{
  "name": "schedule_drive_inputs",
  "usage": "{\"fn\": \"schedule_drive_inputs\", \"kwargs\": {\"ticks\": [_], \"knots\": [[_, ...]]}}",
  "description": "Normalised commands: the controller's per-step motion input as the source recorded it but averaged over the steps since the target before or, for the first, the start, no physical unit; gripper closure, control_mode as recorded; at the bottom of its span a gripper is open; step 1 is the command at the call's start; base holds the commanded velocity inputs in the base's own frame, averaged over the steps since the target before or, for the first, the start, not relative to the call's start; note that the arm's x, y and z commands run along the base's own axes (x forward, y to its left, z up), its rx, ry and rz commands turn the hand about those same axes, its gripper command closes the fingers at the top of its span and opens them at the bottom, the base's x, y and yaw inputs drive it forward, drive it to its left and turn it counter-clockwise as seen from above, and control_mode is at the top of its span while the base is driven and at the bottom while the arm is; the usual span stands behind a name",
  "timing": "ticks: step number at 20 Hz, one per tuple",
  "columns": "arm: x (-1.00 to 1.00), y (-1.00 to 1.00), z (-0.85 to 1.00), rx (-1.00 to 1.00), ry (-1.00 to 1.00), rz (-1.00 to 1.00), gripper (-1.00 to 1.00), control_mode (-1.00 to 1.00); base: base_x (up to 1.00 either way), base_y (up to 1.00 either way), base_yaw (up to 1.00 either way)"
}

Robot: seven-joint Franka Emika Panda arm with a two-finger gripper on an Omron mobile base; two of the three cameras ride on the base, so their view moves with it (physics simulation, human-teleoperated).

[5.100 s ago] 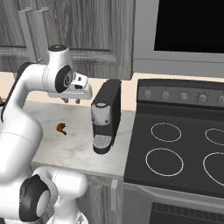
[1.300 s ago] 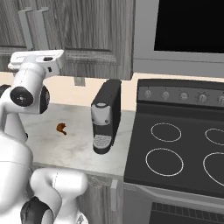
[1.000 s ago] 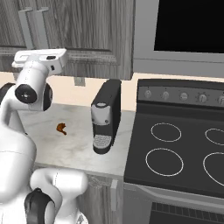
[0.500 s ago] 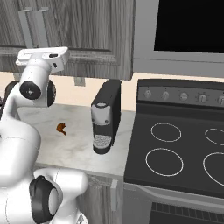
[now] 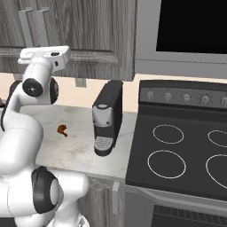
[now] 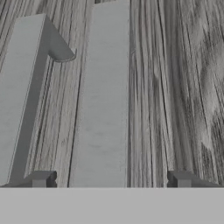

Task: Retrieve the tupperware from the cabinet, then place the raw meat into the tupperware to avoid contamination.

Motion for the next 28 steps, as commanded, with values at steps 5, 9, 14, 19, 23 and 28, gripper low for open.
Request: {"fn": "schedule_drive_inputs", "kwargs": {"ticks": [5, 9, 14, 19, 23, 28], "knots": [[0.24, 0.02, 0.00, 0.00, 0.00, 0.00, -1.00, -1.00, 0.00, 0.00, 0.00], [0.25, 0.05, 0.00, -0.01, 0.00, 0.00, 1.00, -1.00, 0.00, 0.00, 0.00], [0.23, 0.04, 0.00, -0.01, 0.00, 0.00, 1.00, -1.00, 0.00, 0.00, 0.00], [0.18, 0.01, 0.00, 0.00, 0.00, 0.00, 1.00, -1.00, 0.00, 0.00, 0.00], [0.09, 0.10, 0.00, 0.00, 0.00, 0.00, 1.00, -1.00, 0.00, 0.00, 0.00], [-0.19, 0.10, 0.00, 0.00, 0.04, 0.00, 1.00, -1.00, 0.00, 0.00, 0.00]]}}
